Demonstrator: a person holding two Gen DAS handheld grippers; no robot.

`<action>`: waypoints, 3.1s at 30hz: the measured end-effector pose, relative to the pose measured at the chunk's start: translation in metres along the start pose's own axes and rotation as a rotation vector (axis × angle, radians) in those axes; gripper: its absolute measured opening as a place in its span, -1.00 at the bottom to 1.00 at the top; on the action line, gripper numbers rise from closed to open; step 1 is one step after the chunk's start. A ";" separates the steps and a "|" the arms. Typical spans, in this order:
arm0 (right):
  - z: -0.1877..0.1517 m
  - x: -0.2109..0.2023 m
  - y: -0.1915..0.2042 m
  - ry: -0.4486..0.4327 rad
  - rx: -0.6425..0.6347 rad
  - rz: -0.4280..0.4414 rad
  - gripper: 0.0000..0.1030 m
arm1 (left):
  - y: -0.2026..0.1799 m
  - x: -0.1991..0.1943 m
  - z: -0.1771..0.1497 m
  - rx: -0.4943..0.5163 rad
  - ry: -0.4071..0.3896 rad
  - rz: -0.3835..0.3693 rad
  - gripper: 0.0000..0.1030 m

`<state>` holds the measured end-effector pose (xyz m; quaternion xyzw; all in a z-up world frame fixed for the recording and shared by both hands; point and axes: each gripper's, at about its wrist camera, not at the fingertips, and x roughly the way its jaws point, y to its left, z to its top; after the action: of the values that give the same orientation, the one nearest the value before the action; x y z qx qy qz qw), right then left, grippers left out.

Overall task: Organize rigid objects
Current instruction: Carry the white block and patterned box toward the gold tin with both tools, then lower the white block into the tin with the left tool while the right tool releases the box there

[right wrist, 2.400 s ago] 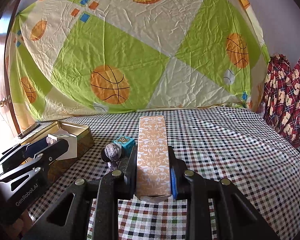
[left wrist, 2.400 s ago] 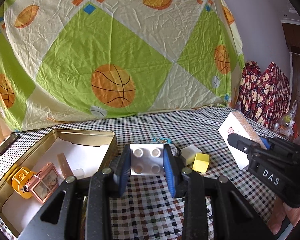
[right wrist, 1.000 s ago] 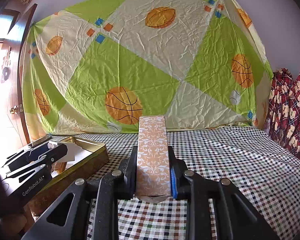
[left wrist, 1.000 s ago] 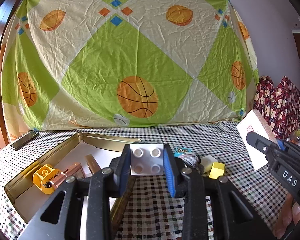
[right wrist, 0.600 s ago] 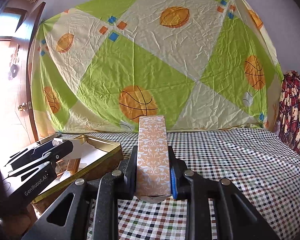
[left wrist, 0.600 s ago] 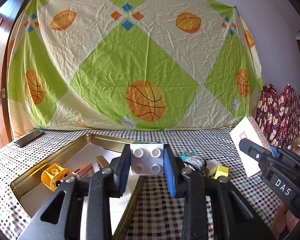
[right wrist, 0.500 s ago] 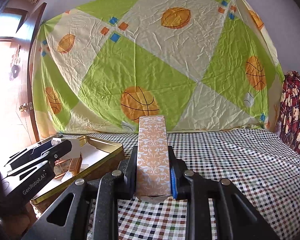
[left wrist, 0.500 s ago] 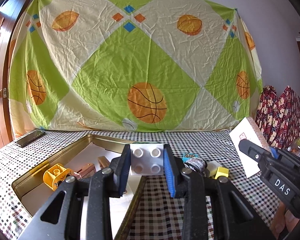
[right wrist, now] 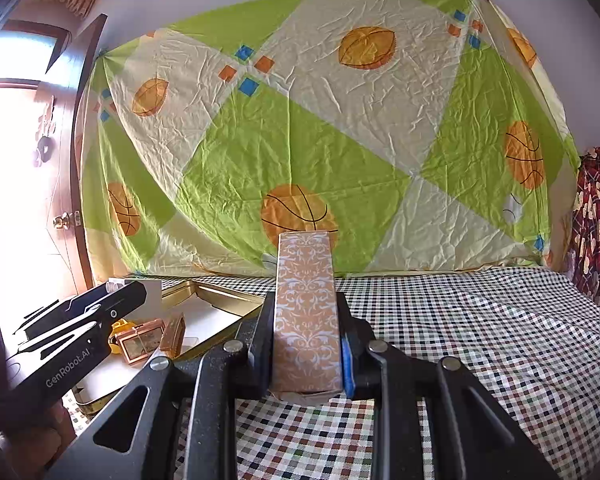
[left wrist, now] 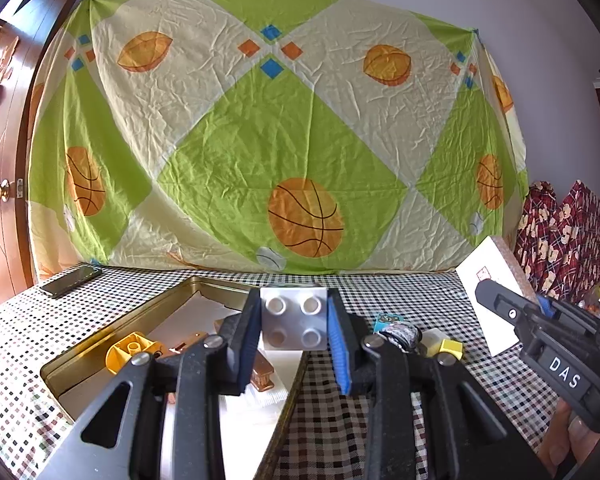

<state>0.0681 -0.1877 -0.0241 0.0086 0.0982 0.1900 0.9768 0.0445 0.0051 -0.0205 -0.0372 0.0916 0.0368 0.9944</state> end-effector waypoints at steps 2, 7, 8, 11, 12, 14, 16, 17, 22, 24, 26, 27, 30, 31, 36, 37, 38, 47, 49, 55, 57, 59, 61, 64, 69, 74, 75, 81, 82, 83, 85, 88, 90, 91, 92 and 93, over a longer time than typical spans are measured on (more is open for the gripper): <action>0.000 0.001 0.002 0.003 -0.001 -0.003 -0.46 | 0.003 0.000 0.000 -0.003 0.003 0.007 -0.40; 0.000 0.011 0.006 0.026 -0.002 0.001 -0.46 | 0.011 0.002 0.001 -0.022 0.017 0.015 -0.40; 0.000 0.013 0.006 0.028 -0.001 0.003 -0.46 | 0.013 0.002 0.001 -0.025 0.016 0.016 -0.40; 0.001 0.017 0.010 0.029 -0.004 0.010 -0.46 | 0.018 0.001 0.001 -0.030 0.015 0.024 -0.40; 0.001 0.017 0.011 0.028 -0.006 0.015 -0.46 | 0.020 0.001 0.002 -0.035 0.014 0.025 -0.40; 0.001 0.019 0.016 0.028 -0.013 0.025 -0.46 | 0.025 0.001 0.002 -0.041 0.015 0.032 -0.40; 0.001 0.020 0.021 0.025 -0.022 0.036 -0.46 | 0.031 0.002 0.002 -0.050 0.018 0.037 -0.40; 0.001 0.020 0.023 0.024 -0.025 0.041 -0.46 | 0.033 0.002 0.002 -0.054 0.018 0.039 -0.40; 0.001 0.023 0.034 0.025 -0.035 0.062 -0.46 | 0.042 0.002 0.002 -0.062 0.023 0.050 -0.40; 0.001 0.024 0.037 0.026 -0.037 0.071 -0.46 | 0.045 0.001 0.001 -0.067 0.025 0.050 -0.40; 0.001 0.024 0.041 0.028 -0.042 0.078 -0.46 | 0.047 0.001 0.001 -0.071 0.026 0.051 -0.40; 0.000 0.024 0.042 0.028 -0.044 0.082 -0.46 | 0.048 0.001 0.001 -0.072 0.026 0.051 -0.40; 0.000 0.026 0.047 0.032 -0.049 0.093 -0.46 | 0.048 0.000 0.001 -0.070 0.026 0.052 -0.40; 0.000 0.027 0.048 0.035 -0.049 0.097 -0.46 | 0.049 0.000 0.001 -0.069 0.026 0.053 -0.40; 0.000 0.031 0.054 0.045 -0.051 0.112 -0.46 | 0.054 0.000 0.002 -0.073 0.023 0.061 -0.40; 0.000 0.032 0.055 0.045 -0.051 0.114 -0.46 | 0.055 0.000 0.002 -0.075 0.026 0.061 -0.40; 0.000 0.032 0.056 0.045 -0.052 0.116 -0.46 | 0.056 0.001 0.002 -0.078 0.028 0.062 -0.40; -0.001 0.035 0.071 0.051 -0.074 0.142 -0.46 | 0.070 0.001 0.003 -0.097 0.036 0.085 -0.40; -0.002 0.036 0.075 0.054 -0.082 0.149 -0.46 | 0.074 0.001 0.003 -0.101 0.039 0.092 -0.40; -0.002 0.039 0.086 0.057 -0.094 0.167 -0.46 | 0.084 0.003 0.002 -0.112 0.051 0.107 -0.40; -0.002 0.041 0.090 0.059 -0.097 0.173 -0.46 | 0.086 0.003 0.002 -0.112 0.052 0.111 -0.40; -0.002 0.042 0.094 0.062 -0.102 0.180 -0.46 | 0.089 0.003 0.002 -0.114 0.052 0.117 -0.40; -0.003 0.043 0.098 0.067 -0.110 0.189 -0.46 | 0.091 0.004 0.003 -0.109 0.060 0.123 -0.40; -0.004 0.046 0.105 0.076 -0.125 0.200 -0.46 | 0.094 0.009 0.002 -0.107 0.082 0.129 -0.40; -0.005 0.052 0.114 0.093 -0.139 0.214 -0.46 | 0.100 0.012 0.002 -0.103 0.102 0.142 -0.40; -0.006 0.058 0.118 0.110 -0.147 0.218 -0.46 | 0.107 0.018 0.001 -0.107 0.131 0.149 -0.40; -0.006 0.058 0.118 0.109 -0.145 0.218 -0.46 | 0.109 0.018 0.001 -0.110 0.135 0.149 -0.40; -0.006 0.063 0.120 0.123 -0.148 0.219 -0.46 | 0.119 0.022 0.000 -0.109 0.160 0.165 -0.40; -0.006 0.064 0.121 0.128 -0.148 0.220 -0.46 | 0.120 0.023 0.001 -0.109 0.166 0.168 -0.40; -0.005 0.066 0.122 0.132 -0.148 0.222 -0.46 | 0.122 0.025 0.000 -0.108 0.174 0.168 -0.40; -0.003 0.070 0.123 0.142 -0.145 0.230 -0.46 | 0.125 0.028 -0.001 -0.104 0.190 0.170 -0.40; 0.001 0.078 0.127 0.170 -0.133 0.259 -0.46 | 0.129 0.033 -0.001 -0.094 0.212 0.175 -0.40; 0.003 0.083 0.132 0.193 -0.127 0.285 -0.46 | 0.131 0.038 -0.001 -0.077 0.235 0.181 -0.40; 0.004 0.085 0.135 0.202 -0.129 0.295 -0.46 | 0.132 0.041 -0.001 -0.074 0.247 0.181 -0.40; 0.004 0.088 0.139 0.215 -0.133 0.307 -0.46 | 0.134 0.044 -0.001 -0.070 0.261 0.182 -0.40; 0.004 0.090 0.143 0.225 -0.138 0.318 -0.46 | 0.135 0.048 -0.001 -0.065 0.274 0.184 -0.40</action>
<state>0.0978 -0.0209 -0.0296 -0.0644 0.1911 0.3478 0.9156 0.0802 0.1424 -0.0397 -0.0654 0.2283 0.1254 0.9633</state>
